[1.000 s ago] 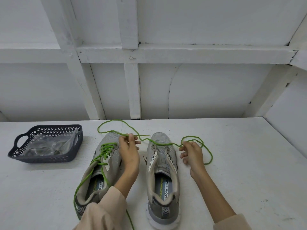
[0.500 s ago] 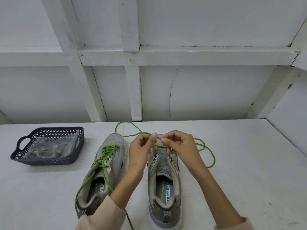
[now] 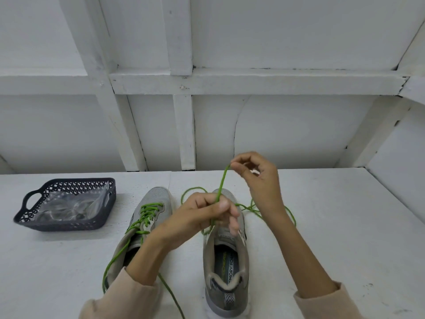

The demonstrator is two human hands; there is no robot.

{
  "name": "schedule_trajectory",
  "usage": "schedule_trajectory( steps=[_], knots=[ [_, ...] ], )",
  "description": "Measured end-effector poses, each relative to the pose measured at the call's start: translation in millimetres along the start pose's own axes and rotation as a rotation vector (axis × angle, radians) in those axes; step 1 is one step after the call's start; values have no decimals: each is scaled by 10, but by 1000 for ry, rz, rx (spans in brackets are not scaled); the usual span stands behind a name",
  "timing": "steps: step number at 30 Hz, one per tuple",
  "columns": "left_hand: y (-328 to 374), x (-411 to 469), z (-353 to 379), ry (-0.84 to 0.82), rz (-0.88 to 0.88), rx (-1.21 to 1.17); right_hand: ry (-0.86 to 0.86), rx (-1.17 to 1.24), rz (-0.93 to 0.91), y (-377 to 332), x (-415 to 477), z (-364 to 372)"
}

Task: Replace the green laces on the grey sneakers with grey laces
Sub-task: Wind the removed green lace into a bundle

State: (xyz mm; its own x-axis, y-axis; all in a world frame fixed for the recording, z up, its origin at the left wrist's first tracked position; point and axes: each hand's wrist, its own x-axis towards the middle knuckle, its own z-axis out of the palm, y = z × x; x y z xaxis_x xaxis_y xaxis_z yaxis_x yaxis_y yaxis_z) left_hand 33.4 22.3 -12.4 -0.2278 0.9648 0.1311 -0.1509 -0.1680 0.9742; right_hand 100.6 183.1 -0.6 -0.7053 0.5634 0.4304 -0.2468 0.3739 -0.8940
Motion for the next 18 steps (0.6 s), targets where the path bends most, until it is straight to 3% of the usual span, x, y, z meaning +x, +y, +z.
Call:
schedule_trajectory(
  steps=[2,5,9,14,18],
  knots=[
    [76,30,59,45,107,-178,-56,-59,64,98,-90,78],
    [127,101,11,201,248,-300,-276,-70,144,129,-344,116],
    [38,129,-102,284,164,-34,-449,-75,117,-55,-458,-7],
    [-9,108,7,302,-75,106,-394,-108,-38,-345,-337,-60],
    [93,123,87,302,-126,145,-156,-259,-100,-306,-333,38]
  ],
)
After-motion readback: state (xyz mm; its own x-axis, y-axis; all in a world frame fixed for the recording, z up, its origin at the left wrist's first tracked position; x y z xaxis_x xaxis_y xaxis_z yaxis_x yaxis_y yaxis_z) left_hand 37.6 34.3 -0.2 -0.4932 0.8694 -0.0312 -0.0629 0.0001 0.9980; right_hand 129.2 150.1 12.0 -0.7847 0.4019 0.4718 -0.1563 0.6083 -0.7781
